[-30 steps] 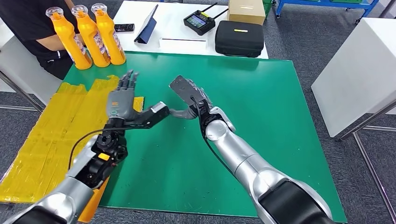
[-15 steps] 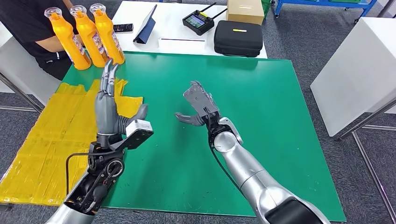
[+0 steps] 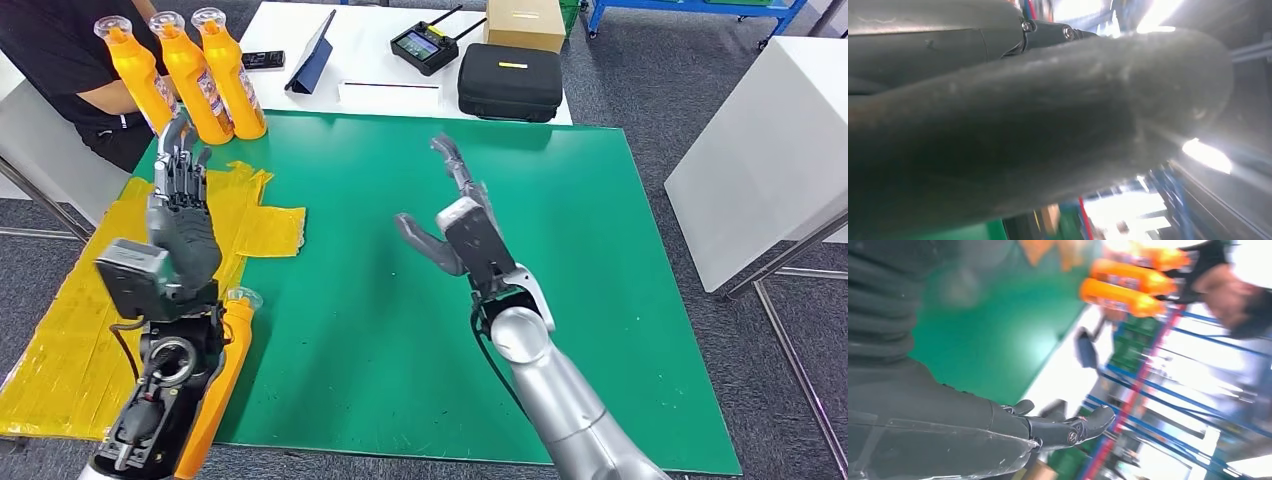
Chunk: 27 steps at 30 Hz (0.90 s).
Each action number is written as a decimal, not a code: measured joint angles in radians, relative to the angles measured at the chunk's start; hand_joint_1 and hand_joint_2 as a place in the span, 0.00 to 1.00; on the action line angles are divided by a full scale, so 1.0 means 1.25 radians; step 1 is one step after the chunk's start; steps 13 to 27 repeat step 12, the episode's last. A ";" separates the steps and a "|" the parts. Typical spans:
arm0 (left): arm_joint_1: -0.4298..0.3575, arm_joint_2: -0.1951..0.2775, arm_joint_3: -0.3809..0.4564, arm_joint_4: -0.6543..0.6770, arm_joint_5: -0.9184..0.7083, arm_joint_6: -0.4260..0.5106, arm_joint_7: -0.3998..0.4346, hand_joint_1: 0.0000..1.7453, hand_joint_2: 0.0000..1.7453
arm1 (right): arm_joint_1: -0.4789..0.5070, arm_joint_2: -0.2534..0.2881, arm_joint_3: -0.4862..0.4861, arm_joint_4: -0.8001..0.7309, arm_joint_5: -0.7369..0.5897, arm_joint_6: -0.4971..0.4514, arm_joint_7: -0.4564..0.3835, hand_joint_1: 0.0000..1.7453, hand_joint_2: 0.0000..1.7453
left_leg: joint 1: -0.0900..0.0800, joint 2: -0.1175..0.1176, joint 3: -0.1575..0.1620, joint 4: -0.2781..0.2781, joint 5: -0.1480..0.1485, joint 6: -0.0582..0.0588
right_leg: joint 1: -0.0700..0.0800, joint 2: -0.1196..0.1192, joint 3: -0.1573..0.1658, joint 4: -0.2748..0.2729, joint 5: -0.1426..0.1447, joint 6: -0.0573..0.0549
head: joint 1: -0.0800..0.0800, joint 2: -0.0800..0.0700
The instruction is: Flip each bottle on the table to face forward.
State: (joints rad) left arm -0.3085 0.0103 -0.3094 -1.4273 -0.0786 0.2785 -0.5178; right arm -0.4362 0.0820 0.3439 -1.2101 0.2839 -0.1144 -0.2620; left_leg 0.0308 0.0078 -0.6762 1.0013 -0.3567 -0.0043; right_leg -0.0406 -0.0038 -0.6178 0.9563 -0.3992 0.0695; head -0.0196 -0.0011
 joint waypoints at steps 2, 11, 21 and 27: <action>0.014 0.018 0.013 -0.002 0.092 -0.065 -0.026 0.00 0.00 | 0.025 -0.014 -0.002 -0.047 -0.012 -0.016 -0.035 0.00 0.00 | 0.000 0.000 0.000 0.000 0.000 0.000 | 0.000 0.000 0.000 0.000 0.000 0.000 | 0.000 0.000; 0.086 0.075 0.046 -0.009 0.202 -0.173 -0.061 0.00 0.00 | 0.114 -0.057 -0.010 -0.174 -0.034 -0.045 -0.074 0.00 0.00 | 0.000 0.000 0.000 0.000 0.000 0.000 | 0.000 0.000 0.000 0.000 -0.001 -0.001 | 0.000 0.000; 0.090 0.077 0.047 -0.011 0.204 -0.176 -0.061 0.00 0.00 | 0.118 -0.059 -0.010 -0.179 -0.035 -0.045 -0.076 0.00 0.00 | 0.000 0.000 0.000 0.000 0.000 0.000 | 0.000 0.000 0.000 0.000 -0.001 -0.001 | 0.000 0.000; 0.090 0.077 0.047 -0.011 0.204 -0.176 -0.061 0.00 0.00 | 0.118 -0.059 -0.010 -0.179 -0.035 -0.045 -0.076 0.00 0.00 | 0.000 0.000 0.000 0.000 0.000 0.000 | 0.000 0.000 0.000 0.000 -0.001 -0.001 | 0.000 0.000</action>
